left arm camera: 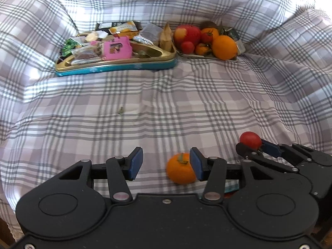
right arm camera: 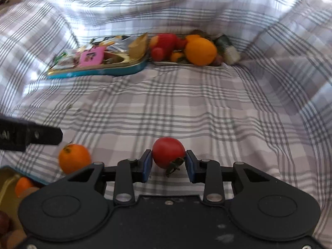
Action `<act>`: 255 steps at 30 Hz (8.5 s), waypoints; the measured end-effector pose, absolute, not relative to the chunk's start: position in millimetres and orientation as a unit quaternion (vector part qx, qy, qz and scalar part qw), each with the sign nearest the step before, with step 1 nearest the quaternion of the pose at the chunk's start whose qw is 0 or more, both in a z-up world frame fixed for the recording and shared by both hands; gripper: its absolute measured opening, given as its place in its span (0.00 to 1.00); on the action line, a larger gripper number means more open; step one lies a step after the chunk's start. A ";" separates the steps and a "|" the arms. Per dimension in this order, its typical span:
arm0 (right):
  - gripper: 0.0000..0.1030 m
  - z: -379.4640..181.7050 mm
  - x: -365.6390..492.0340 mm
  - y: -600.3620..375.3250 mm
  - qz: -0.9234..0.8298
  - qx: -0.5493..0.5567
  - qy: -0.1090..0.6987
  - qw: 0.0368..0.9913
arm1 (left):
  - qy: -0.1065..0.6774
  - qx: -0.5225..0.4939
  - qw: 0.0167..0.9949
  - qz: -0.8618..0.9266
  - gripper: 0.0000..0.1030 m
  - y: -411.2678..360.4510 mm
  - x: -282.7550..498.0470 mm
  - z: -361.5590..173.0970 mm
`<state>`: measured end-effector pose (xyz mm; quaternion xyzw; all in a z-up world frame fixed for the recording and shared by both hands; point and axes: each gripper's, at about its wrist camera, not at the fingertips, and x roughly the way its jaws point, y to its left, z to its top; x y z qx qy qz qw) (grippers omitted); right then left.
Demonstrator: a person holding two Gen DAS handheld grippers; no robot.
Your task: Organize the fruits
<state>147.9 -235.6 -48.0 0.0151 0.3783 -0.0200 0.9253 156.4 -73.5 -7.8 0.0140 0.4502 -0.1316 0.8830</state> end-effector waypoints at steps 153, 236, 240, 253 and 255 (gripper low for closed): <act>0.33 -1.7 -48.4 -172.7 -0.090 0.034 0.321 0.942 | 0.408 0.035 0.911 -0.036 0.48 2.7 0.7 -9.3; 0.34 -1.6 -51.6 -161.6 -0.050 -0.018 0.331 0.942 | 0.431 0.023 0.902 -0.019 0.49 7.1 -3.5 -1.2; 0.34 -1.6 -51.6 -161.5 -0.050 -0.018 0.331 0.942 | 0.431 0.024 0.902 -0.019 0.49 7.7 -3.6 -0.8; 0.34 -1.0 -50.7 -162.1 -0.049 -0.017 0.331 0.942 | 0.431 0.023 0.902 -0.018 0.49 7.9 -3.9 -0.5; 0.34 -1.0 -51.2 -162.1 -0.049 -0.018 0.331 0.942 | 0.431 0.023 0.902 -0.019 0.49 8.1 -3.9 -0.4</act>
